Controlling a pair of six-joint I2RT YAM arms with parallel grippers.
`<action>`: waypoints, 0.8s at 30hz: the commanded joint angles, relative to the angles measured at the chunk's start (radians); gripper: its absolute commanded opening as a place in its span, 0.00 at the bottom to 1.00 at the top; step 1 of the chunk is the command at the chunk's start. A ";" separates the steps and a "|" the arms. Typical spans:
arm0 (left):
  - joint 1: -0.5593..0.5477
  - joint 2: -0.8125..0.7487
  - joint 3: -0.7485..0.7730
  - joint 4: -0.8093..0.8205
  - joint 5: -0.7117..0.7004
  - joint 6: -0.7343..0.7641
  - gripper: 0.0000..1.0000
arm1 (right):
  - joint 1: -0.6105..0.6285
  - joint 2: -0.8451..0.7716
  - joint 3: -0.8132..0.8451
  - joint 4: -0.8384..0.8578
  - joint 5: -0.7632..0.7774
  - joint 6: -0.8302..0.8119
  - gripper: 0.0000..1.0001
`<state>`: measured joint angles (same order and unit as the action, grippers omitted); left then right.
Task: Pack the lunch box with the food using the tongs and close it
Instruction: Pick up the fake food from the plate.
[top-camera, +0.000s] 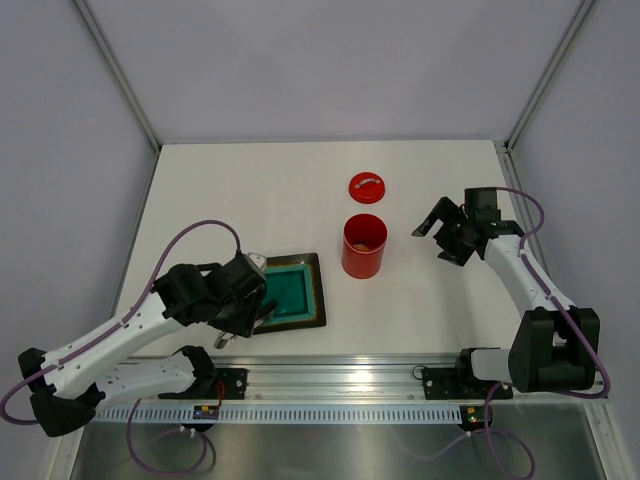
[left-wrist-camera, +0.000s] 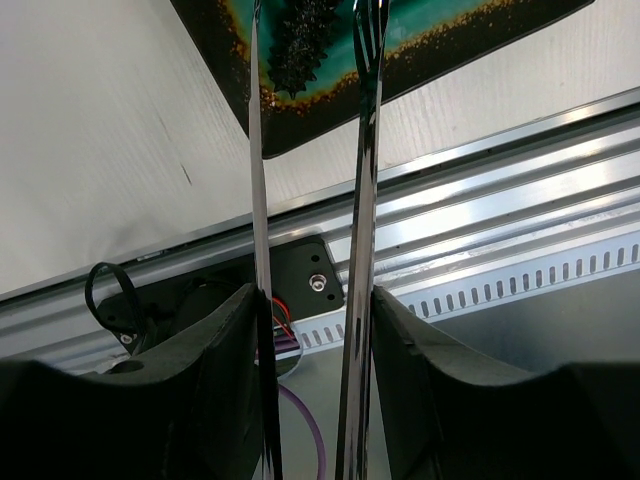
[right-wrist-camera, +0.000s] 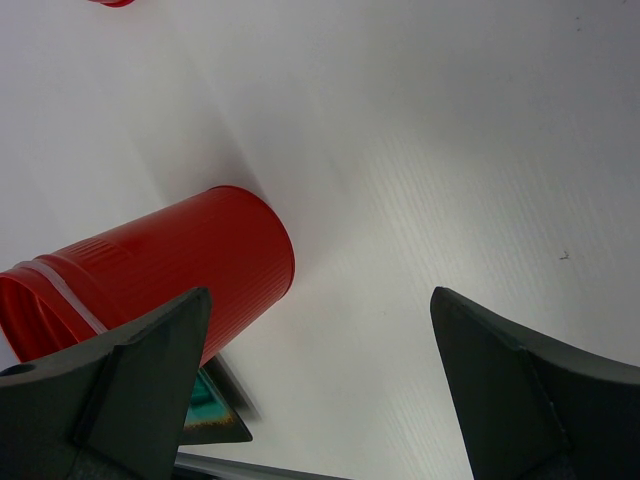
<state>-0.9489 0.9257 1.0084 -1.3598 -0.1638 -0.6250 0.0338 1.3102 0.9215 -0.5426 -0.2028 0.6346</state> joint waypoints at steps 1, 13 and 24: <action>0.001 0.004 -0.007 -0.087 0.033 0.019 0.49 | 0.008 0.001 0.019 0.029 -0.014 -0.010 0.99; 0.002 0.036 -0.030 -0.097 0.044 0.028 0.49 | 0.008 0.008 0.025 0.027 -0.015 -0.012 0.99; 0.002 0.053 0.091 -0.104 0.015 0.022 0.20 | 0.008 -0.008 0.011 0.024 -0.010 -0.012 0.99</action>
<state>-0.9489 0.9825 1.0168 -1.3647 -0.1390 -0.6071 0.0338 1.3121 0.9215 -0.5426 -0.2035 0.6346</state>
